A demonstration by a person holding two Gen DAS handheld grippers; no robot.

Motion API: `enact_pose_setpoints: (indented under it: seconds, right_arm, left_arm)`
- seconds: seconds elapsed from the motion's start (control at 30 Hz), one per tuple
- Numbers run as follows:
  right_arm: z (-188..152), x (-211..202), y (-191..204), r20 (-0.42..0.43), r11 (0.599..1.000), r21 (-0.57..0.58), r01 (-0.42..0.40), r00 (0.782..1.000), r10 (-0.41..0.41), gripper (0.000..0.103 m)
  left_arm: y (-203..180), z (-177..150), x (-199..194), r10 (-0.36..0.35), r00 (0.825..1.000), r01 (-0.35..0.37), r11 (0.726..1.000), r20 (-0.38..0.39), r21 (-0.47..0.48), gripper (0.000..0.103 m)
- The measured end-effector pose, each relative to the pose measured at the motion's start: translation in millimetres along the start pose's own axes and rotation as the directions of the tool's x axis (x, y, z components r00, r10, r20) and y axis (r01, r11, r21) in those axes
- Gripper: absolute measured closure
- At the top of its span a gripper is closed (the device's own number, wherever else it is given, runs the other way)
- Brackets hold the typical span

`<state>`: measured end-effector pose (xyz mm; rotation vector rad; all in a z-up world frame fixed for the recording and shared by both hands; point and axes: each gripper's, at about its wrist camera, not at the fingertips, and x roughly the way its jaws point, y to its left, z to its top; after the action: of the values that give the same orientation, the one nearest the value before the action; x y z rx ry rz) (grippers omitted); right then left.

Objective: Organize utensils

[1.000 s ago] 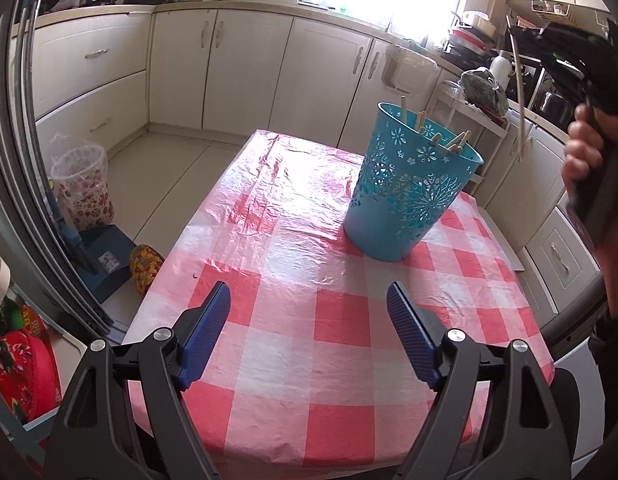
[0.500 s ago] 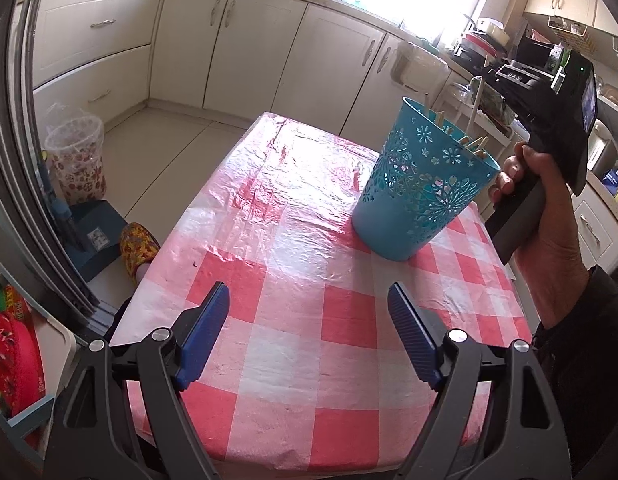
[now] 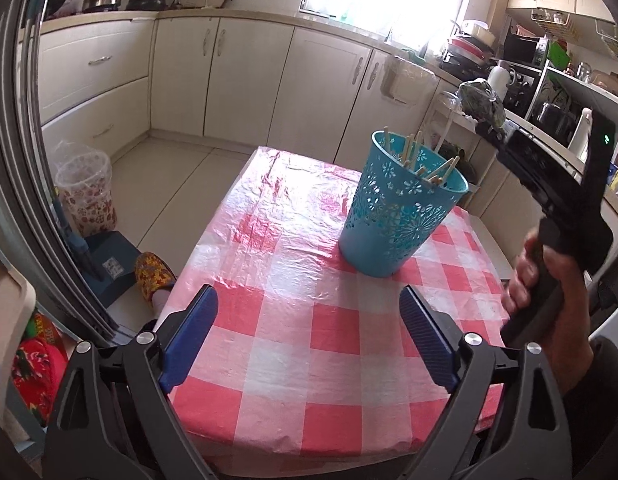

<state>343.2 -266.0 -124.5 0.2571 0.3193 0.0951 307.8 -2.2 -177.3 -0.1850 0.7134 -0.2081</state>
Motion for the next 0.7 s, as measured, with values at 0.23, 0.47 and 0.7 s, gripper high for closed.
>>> enact_pose_setpoints:
  seconds: [0.23,0.47,0.7]
  right_arm:
    - [-35,-79,0,-0.261,0.995,-0.012,0.094,0.961,-0.094,0.007]
    - [-37,-138,7,-0.375,0.99,-0.003,0.14,0.918,-0.131,0.007]
    - [-14,-206,29,-0.302,0.993,0.038,0.112,0.949,-0.095,0.007]
  left_arm:
    - [-41,17,-56,0.102,0.994,-0.105,0.989,0.035,0.107,0.008]
    - [-72,18,-119,0.153,0.981,-0.17,0.973,0.118,0.157,0.008]
    - [-83,9,-172,0.128,0.987,-0.143,0.975,0.097,0.169,0.008]
